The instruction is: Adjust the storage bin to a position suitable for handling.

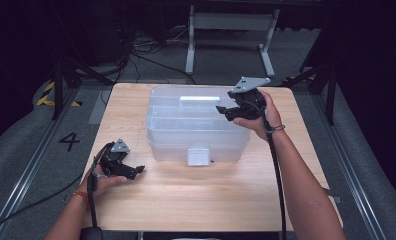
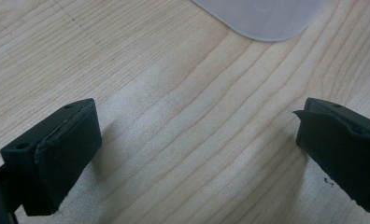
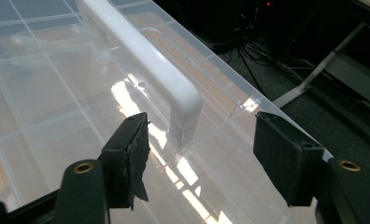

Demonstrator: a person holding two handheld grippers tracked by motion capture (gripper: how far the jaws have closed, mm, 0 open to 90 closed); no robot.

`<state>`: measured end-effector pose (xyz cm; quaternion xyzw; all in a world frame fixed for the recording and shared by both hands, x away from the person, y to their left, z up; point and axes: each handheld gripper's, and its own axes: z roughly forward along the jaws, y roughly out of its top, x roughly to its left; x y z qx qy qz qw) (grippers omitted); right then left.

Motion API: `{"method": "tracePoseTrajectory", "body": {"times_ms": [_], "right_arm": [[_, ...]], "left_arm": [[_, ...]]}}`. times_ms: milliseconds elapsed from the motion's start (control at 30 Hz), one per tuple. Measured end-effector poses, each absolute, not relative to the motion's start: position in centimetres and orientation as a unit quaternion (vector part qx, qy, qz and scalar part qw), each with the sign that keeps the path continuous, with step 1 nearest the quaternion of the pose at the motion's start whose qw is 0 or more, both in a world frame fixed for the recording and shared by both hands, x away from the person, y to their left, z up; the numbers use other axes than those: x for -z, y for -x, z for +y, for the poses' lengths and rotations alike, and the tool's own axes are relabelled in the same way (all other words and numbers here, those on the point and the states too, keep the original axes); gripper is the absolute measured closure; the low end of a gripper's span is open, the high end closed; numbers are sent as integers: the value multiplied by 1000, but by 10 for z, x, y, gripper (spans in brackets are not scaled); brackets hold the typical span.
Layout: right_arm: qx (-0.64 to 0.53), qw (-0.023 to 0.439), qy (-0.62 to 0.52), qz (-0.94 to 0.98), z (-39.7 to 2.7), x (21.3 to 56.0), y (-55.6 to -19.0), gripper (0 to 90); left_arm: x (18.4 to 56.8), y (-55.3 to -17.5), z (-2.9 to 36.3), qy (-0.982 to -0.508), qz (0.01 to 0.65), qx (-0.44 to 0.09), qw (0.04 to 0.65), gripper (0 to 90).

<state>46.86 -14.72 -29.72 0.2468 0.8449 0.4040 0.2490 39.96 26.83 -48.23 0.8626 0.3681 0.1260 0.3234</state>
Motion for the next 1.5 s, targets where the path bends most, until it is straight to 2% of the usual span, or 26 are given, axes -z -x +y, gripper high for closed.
{"method": "tracePoseTrajectory", "body": {"times_ms": [133,167,433,600,700,833,1033,1233,1500], "right_arm": [[-401,243,-244,849,-142,296,-473,491],[-401,243,-244,849,-142,296,-473,491],[-389,237,-232,860,-123,304,-476,637],[-392,237,-237,857,-124,305,-480,699],[-391,236,-237,858,-124,305,-482,716],[-387,239,-234,859,-123,305,-482,722],[-364,238,-223,873,-121,299,-485,729],[-369,233,-225,871,-122,295,-490,729],[-369,217,-231,874,-123,288,-498,729]], "left_arm": [[482,-400,269,-861,368,-133,324,24],[482,-399,269,-859,372,-134,326,24],[480,-398,273,-851,382,-144,329,156],[478,-395,273,-848,386,-131,338,223],[473,-392,273,-853,377,-127,337,274],[462,-384,275,-844,372,-152,354,311],[446,-371,274,-839,362,-187,361,316],[429,-364,263,-838,349,-196,370,366],[409,-366,247,-839,322,-197,392,511]]}}
